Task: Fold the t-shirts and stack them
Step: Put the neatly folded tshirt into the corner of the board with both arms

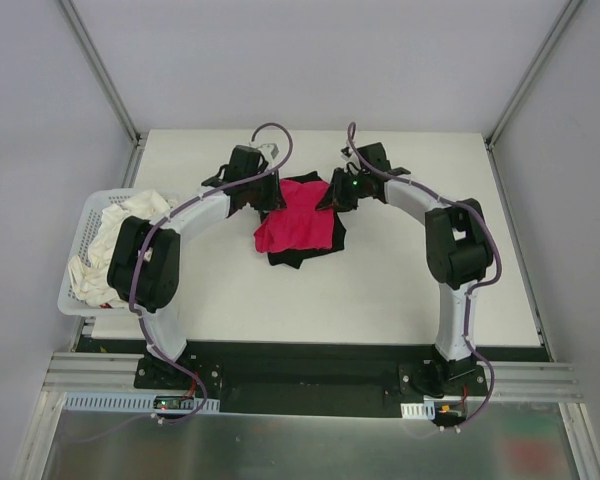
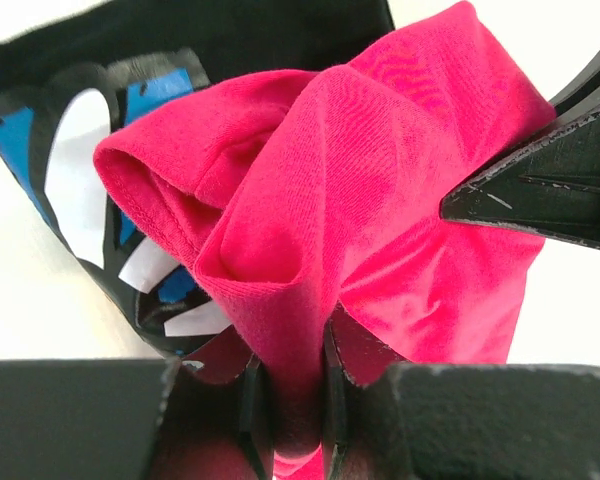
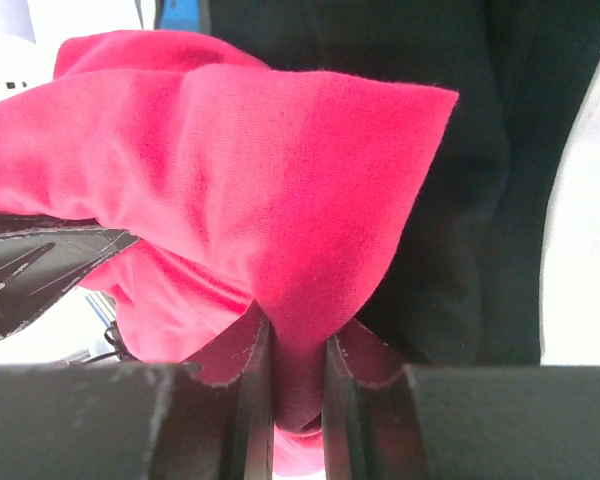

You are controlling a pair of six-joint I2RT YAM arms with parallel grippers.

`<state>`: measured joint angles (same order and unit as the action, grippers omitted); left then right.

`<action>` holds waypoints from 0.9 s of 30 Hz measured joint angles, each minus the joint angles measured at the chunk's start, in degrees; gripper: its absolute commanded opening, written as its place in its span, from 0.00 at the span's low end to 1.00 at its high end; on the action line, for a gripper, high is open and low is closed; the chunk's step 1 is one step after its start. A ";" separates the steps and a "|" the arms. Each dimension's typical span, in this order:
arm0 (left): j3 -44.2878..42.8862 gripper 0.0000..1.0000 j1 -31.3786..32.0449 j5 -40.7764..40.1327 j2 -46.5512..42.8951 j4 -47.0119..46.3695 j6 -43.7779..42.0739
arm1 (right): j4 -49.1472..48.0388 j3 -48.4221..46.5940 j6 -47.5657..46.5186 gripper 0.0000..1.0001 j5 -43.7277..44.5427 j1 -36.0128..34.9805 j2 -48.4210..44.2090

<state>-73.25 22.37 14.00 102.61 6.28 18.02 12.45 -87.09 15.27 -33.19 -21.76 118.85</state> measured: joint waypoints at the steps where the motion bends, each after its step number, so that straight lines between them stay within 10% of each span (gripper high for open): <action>1: -0.44 0.00 -0.22 -0.07 0.00 -0.02 -0.24 | 0.17 -0.79 -0.31 0.01 0.00 0.04 0.00; 27: -2.47 0.00 -0.44 -1.88 -3.56 -0.04 -1.03 | 2.75 -8.44 -1.03 0.01 -1.14 0.90 0.94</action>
<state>-75.72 21.93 12.12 99.04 6.24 16.99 15.20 -95.53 14.24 -34.33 -20.86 119.79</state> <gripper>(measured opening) 0.147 0.199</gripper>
